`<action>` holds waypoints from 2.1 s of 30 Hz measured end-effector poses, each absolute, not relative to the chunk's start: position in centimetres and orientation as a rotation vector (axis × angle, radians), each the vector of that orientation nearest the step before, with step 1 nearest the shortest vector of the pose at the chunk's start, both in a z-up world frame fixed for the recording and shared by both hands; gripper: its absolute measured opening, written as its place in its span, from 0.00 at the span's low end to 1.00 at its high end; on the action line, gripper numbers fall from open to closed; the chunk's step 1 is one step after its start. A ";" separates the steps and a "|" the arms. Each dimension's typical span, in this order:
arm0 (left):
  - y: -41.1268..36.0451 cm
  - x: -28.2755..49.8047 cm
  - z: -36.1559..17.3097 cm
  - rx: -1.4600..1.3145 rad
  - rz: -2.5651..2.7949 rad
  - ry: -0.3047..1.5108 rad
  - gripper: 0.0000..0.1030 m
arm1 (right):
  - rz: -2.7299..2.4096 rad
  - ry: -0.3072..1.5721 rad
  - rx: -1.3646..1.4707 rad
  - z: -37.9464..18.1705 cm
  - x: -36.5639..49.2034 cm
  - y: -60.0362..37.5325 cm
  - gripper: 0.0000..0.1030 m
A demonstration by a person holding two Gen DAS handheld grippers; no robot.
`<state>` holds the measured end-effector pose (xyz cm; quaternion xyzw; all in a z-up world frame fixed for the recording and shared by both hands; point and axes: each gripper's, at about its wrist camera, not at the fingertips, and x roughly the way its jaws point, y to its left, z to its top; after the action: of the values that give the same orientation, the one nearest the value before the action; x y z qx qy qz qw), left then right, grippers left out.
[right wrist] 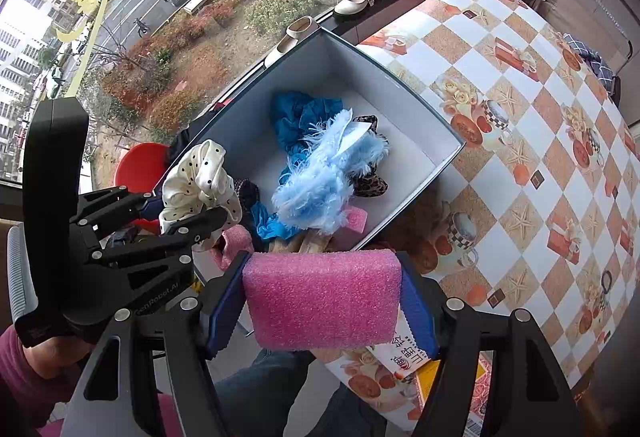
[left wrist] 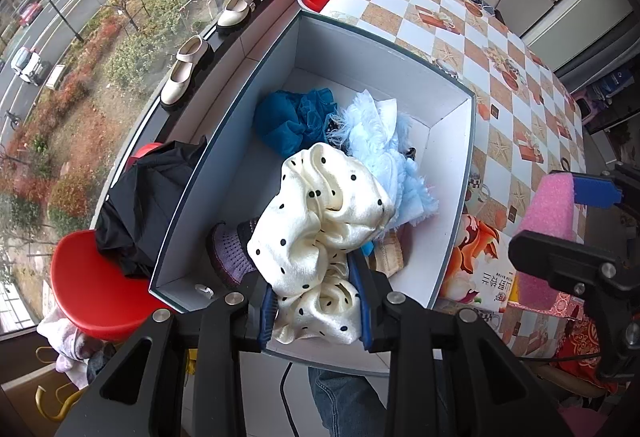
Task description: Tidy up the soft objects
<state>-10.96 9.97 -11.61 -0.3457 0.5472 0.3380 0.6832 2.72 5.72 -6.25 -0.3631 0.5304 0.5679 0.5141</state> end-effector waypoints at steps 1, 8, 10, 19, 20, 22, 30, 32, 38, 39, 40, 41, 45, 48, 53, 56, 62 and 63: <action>10.0 -10.9 -11.7 -0.774 0.757 1.228 0.34 | 1.365 1.272 -0.875 -6.3 2.7 5.9 0.69; 10.0 -10.5 -11.9 -0.771 0.750 1.238 0.34 | 1.367 1.262 -0.890 -6.7 2.4 7.0 0.69; 10.0 -10.4 -12.0 -0.772 0.750 1.241 0.34 | 1.366 1.263 -0.893 -6.8 2.4 7.2 0.69; 10.7 -10.2 -11.4 -0.691 0.837 1.213 0.75 | 1.346 1.277 -0.826 -6.7 3.7 9.1 0.76; 10.8 -10.4 -11.0 -0.694 0.840 1.191 0.75 | 1.340 1.282 -0.813 -6.6 4.0 9.3 0.95; 11.1 -10.7 -10.5 -0.714 0.838 1.157 0.75 | 1.347 1.264 -0.792 -6.2 4.4 9.4 1.00; 11.4 -11.7 -11.4 -0.775 0.865 1.230 0.76 | 1.330 1.289 -0.771 -6.1 5.2 8.7 1.00; 11.2 -11.8 -11.2 -0.780 0.863 1.222 0.76 | 1.322 1.292 -0.774 -6.2 5.1 8.5 1.00; 10.9 -12.1 -10.8 -0.783 0.888 1.216 0.76 | 1.326 1.306 -0.781 -6.1 4.6 8.0 1.00; 10.9 -12.1 -10.7 -0.785 0.886 1.214 0.76 | 1.328 1.309 -0.779 -6.1 4.5 8.0 1.00; 10.8 -12.2 -10.7 -0.784 0.887 1.214 0.76 | 1.330 1.313 -0.779 -6.0 4.4 7.9 1.00; 10.8 -12.2 -10.6 -0.782 0.889 1.214 0.76 | 1.332 1.315 -0.781 -6.0 4.4 7.9 1.00; 10.5 -12.2 -10.5 -0.779 0.888 1.217 0.76 | 1.327 1.314 -0.784 -6.0 4.4 7.7 1.00; 10.3 -12.1 -10.6 -0.776 0.886 1.219 0.77 | 1.321 1.316 -0.782 -6.0 4.6 7.5 1.00; 9.8 -11.8 -10.5 -0.763 0.874 1.227 0.77 | 1.314 1.320 -0.780 -6.0 4.6 7.2 1.00; 9.6 -11.6 -10.5 -0.760 0.863 1.231 0.77 | 1.312 1.322 -0.777 -5.9 4.6 7.0 1.00; 9.3 -11.3 -10.5 -0.753 0.853 1.238 0.77 | 1.310 1.324 -0.769 -5.9 4.6 6.6 1.00; 9.2 -11.3 -10.5 -0.753 0.851 1.238 0.77 | 1.308 1.325 -0.767 -5.8 4.6 6.5 1.00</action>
<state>-11.25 9.23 -10.50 -0.3338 0.5485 0.3772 0.6674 4.57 6.54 -5.84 -0.3217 0.5562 0.5490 0.5345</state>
